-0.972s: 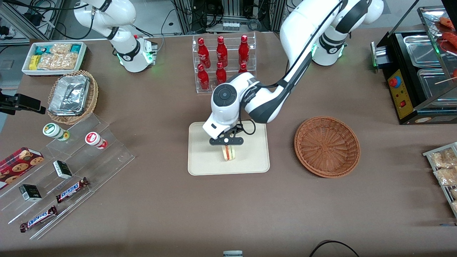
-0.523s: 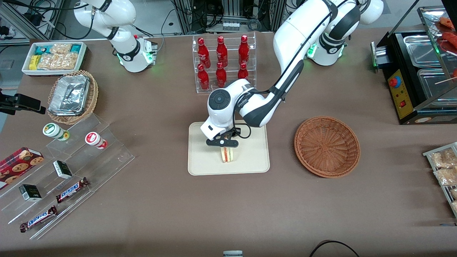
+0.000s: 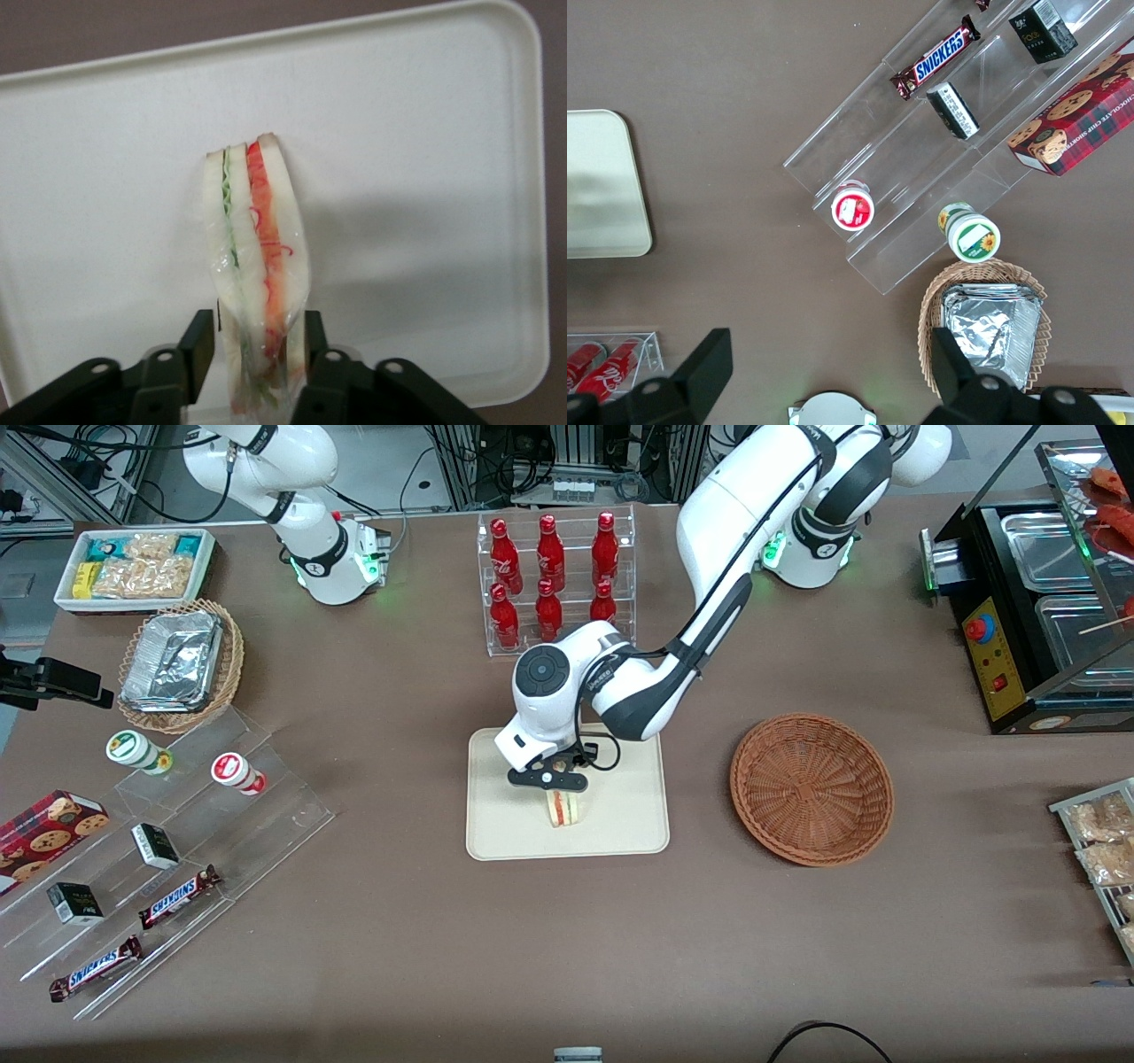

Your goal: Place sandwich from basket to tray

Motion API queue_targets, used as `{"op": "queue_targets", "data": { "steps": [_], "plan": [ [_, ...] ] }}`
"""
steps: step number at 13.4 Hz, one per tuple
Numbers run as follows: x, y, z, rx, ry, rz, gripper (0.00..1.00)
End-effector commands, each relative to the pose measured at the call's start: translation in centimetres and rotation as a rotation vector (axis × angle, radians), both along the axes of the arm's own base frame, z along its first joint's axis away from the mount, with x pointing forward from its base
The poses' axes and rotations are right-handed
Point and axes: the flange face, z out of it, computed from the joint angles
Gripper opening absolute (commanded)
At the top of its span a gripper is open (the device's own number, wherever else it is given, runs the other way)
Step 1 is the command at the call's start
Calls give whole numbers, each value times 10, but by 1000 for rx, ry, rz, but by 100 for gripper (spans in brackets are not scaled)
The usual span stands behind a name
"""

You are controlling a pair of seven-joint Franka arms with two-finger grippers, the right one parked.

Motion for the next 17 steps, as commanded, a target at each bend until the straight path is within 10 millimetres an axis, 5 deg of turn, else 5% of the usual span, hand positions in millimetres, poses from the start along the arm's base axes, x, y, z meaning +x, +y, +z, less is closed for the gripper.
{"op": "queue_targets", "data": {
  "steps": [1, 4, 7, 10, 13, 17],
  "plan": [
    [7, 9, 54, -1, -27, 22, 100],
    [21, 42, 135, -58, 7, 114, 100],
    [40, 112, 227, -82, 10, 213, 100],
    [46, 197, 296, -59, 19, 277, 100],
    [47, 282, 334, -25, 22, 249, 100],
    [41, 381, 339, 17, 48, 164, 100]
  ]
}}
